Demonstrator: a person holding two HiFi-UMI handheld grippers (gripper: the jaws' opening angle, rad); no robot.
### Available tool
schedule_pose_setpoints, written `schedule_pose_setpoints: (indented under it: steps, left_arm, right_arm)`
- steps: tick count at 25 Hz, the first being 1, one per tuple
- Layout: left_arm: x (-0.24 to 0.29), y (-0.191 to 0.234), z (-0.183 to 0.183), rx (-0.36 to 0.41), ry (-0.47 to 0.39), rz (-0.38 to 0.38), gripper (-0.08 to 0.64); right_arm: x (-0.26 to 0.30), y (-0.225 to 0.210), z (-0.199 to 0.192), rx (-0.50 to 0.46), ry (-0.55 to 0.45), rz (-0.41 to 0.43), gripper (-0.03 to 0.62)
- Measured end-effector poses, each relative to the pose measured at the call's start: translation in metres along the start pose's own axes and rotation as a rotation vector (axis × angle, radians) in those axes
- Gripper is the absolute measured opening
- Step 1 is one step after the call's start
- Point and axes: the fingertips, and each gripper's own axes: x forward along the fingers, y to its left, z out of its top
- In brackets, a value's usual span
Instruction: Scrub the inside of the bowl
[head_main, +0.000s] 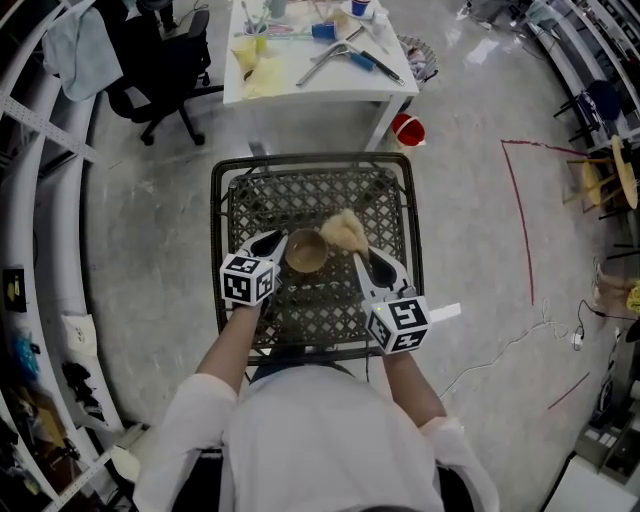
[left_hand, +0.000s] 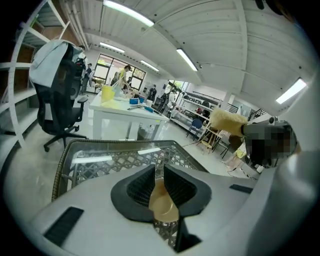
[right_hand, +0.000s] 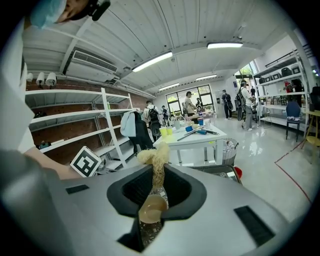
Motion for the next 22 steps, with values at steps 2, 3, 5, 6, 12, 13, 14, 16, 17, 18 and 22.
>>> schedule_pose_setpoints:
  steps: [2,3,5,6,12,13,14,16,17,18,22]
  left_arm:
    - [0.006,0.001,-0.007,-0.014,0.024,-0.003,0.046]
    - [0.008,0.001,-0.011,-0.024,0.035,-0.006,0.046]
    - [0.014,0.001,-0.02,-0.054,0.062,-0.02,0.06]
    - [0.017,0.001,-0.025,-0.071,0.078,-0.027,0.136]
    - [0.03,0.007,-0.051,-0.126,0.157,-0.023,0.178]
    - [0.033,0.008,-0.055,-0.141,0.168,-0.023,0.181]
    - [0.036,0.01,-0.06,-0.155,0.181,-0.022,0.184]
    - [0.042,0.015,-0.07,-0.181,0.21,-0.013,0.186]
    - [0.044,0.018,-0.075,-0.194,0.223,-0.004,0.186]
    - [0.045,0.02,-0.079,-0.204,0.235,0.006,0.186]
    - [0.052,0.023,-0.091,-0.226,0.275,0.009,0.186]
  right_arm:
    - [0.002,0.0,-0.001,0.0,0.002,0.001,0.069]
    - [0.002,0.0,-0.001,0.0,0.004,0.002,0.069]
    - [0.003,0.0,-0.002,0.0,0.007,0.004,0.069]
    - [0.004,0.001,-0.002,0.0,0.008,0.005,0.069]
    - [0.008,0.002,-0.002,-0.003,0.012,0.011,0.069]
    - [0.008,0.001,-0.002,-0.002,0.013,0.012,0.069]
    - [0.009,0.002,-0.002,-0.002,0.014,0.014,0.069]
    - [0.01,0.003,-0.003,0.002,0.013,0.021,0.069]
    - [0.011,0.004,-0.004,0.004,0.012,0.025,0.069]
    - [0.011,0.004,-0.004,0.003,0.014,0.027,0.069]
    - [0.011,0.005,-0.007,0.002,0.024,0.028,0.069]
